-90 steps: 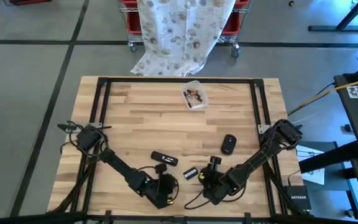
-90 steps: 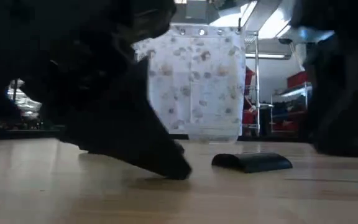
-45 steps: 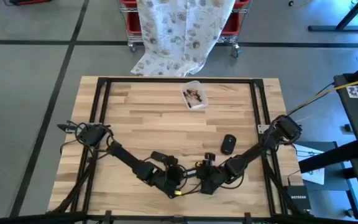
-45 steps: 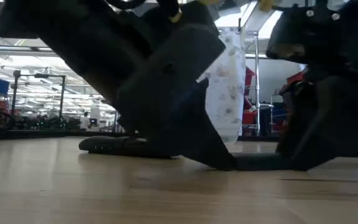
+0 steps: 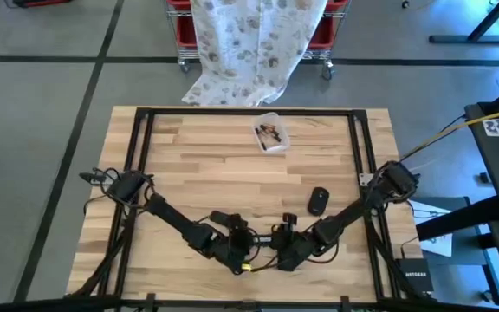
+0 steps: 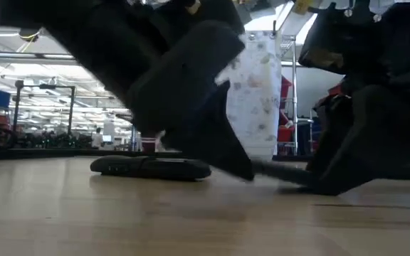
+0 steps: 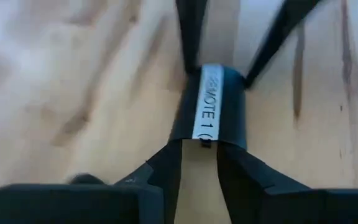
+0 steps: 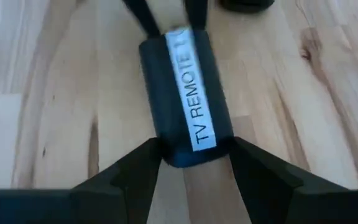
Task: Insert battery
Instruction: Close the remote control cover
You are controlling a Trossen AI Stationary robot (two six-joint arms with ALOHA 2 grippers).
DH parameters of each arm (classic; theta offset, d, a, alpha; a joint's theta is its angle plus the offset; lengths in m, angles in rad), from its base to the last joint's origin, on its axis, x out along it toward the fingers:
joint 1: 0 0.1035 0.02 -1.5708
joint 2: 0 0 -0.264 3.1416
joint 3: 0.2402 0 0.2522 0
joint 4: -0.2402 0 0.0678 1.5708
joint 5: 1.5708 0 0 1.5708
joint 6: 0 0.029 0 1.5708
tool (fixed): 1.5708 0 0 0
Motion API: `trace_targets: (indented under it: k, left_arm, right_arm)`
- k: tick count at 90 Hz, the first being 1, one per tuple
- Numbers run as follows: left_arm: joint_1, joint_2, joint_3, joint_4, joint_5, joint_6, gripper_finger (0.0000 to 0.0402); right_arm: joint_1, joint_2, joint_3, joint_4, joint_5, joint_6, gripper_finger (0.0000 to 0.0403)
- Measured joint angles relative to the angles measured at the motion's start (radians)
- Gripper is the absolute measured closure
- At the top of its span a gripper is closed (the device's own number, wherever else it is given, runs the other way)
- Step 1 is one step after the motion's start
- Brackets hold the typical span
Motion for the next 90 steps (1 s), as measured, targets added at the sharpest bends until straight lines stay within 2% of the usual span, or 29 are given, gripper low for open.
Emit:
trace_targets:
  k: [13,43,90]
  left_arm:
    - [0.007,-0.019,0.001,-0.068,-0.034,-0.008,0.0318]
    - [0.015,-0.031,0.001,-0.156,-0.039,-0.035,0.0318]
    - [0.0,-0.127,0.003,-0.473,-0.046,-0.11,0.0318]
  right_arm:
    - [-0.005,0.003,0.0,0.031,0.025,0.007,0.0219]
    - [-0.061,0.007,0.018,0.04,0.066,0.007,0.0219]
    - [-0.102,0.043,0.048,0.148,0.082,-0.003,0.0219]
